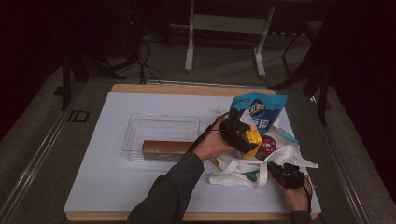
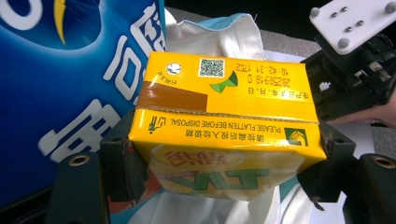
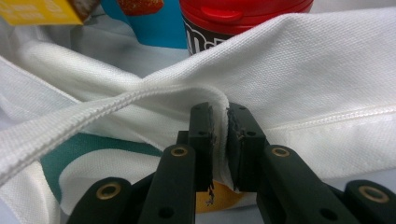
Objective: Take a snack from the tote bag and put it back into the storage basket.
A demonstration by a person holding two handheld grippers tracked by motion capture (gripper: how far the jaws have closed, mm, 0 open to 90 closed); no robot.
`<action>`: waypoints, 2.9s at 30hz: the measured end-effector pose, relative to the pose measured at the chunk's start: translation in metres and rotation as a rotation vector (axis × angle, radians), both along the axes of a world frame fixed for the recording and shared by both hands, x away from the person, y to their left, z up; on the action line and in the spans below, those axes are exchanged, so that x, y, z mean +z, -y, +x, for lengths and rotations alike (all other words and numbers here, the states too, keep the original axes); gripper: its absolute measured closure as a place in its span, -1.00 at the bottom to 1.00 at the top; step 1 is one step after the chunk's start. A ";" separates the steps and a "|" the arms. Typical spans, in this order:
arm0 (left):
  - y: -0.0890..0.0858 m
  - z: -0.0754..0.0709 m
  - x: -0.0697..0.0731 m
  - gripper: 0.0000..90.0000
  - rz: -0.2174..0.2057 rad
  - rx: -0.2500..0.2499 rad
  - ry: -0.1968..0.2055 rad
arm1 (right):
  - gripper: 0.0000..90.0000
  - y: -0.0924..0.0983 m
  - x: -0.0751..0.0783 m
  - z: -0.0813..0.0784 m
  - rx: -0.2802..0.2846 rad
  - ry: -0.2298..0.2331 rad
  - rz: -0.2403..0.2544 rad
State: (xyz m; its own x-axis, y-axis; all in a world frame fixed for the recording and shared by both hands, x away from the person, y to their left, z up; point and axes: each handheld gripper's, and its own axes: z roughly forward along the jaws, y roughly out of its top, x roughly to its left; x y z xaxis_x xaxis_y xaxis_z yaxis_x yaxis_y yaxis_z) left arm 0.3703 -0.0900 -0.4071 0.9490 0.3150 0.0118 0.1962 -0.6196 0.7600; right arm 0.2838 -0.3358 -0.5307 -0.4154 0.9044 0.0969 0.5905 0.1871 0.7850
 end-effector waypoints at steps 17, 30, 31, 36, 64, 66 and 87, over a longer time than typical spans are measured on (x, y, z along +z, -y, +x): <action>-0.037 -0.012 0.026 -0.35 -0.033 0.037 0.025 | 0.79 0.000 0.000 0.000 0.000 0.000 0.004; -0.075 -0.010 0.040 -0.35 -0.055 0.108 0.052 | 0.79 0.000 0.000 0.000 -0.002 0.000 0.004; -0.078 -0.009 0.040 -0.36 -0.058 0.115 0.054 | 0.79 0.000 0.000 0.000 -0.003 0.000 0.004; -0.092 -0.007 0.043 -0.35 -0.065 0.151 0.057 | 0.79 0.000 0.000 0.000 -0.003 0.000 0.004; -0.174 0.004 0.035 -0.35 -0.049 0.391 0.064 | 0.79 0.000 -0.001 -0.001 -0.007 0.001 0.009; -0.180 0.004 0.035 -0.35 -0.045 0.408 0.068 | 0.79 0.000 -0.001 -0.001 -0.009 -0.001 0.010; -0.241 0.005 0.021 -0.36 -0.039 0.584 0.069 | 0.79 -0.001 -0.001 -0.002 -0.015 0.003 0.011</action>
